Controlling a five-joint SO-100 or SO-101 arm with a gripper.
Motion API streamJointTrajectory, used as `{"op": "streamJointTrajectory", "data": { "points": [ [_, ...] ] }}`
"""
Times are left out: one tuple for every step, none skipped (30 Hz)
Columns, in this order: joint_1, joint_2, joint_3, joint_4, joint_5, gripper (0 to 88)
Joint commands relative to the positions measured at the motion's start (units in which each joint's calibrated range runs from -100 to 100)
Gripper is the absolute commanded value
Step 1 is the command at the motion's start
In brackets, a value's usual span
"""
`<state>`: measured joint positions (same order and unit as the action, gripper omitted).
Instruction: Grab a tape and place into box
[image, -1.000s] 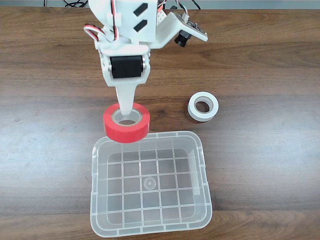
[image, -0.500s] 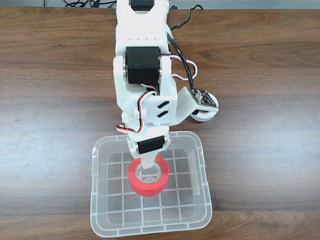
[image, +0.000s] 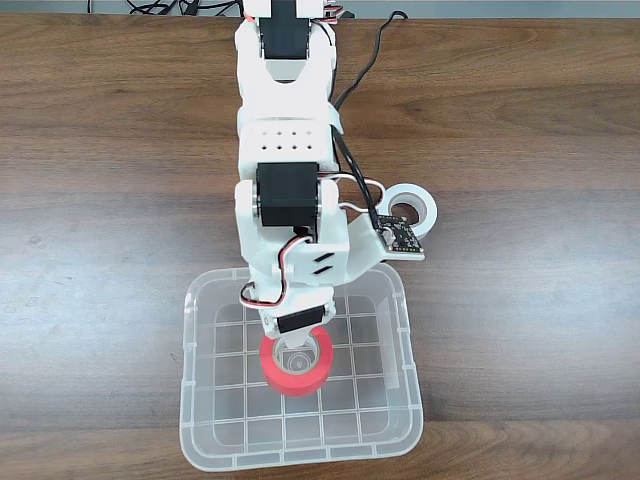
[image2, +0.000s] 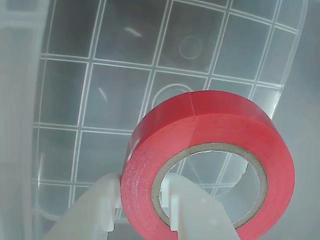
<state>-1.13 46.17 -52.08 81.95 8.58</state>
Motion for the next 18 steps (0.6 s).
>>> {"op": "streamJointTrajectory", "data": {
  "points": [
    [0.32,-0.88,-5.17,-0.36,-0.25,6.7],
    [0.32,-0.8,-5.17,-0.36,-0.25,10.3],
    [0.4,-0.88,-5.17,-0.36,-0.25,13.3],
    [0.4,-1.12,-5.17,-0.36,-0.25,15.8],
    [0.4,-1.28,-5.17,-0.44,-0.25,17.1],
    [0.4,-1.36,-5.26,-0.44,-0.25,17.5],
    [0.4,-1.36,-5.96,-0.44,-0.25,17.4],
    [0.47,-1.36,-7.19,-0.36,-0.25,17.4],
    [0.61,-1.36,-8.41,-0.19,-0.25,17.4],
    [0.61,-1.44,-10.08,0.24,-0.2,17.4],
    [0.69,-1.44,-11.92,0.59,-0.2,17.4],
    [0.76,-1.52,-14.11,1.44,-0.15,17.4],
    [0.98,-1.52,-16.3,2.47,-0.15,17.3],
    [1.05,-1.52,-19.1,3.75,-0.15,17.3],
    [1.2,-1.52,-21.47,5.12,-0.15,17.3],
    [1.27,-1.52,-23.83,6.66,-0.15,17.2],
    [1.27,-1.52,-25.67,8.29,-0.15,17.2],
    [1.27,-1.52,-27.78,10.43,-0.15,16.5]
  ]
}}
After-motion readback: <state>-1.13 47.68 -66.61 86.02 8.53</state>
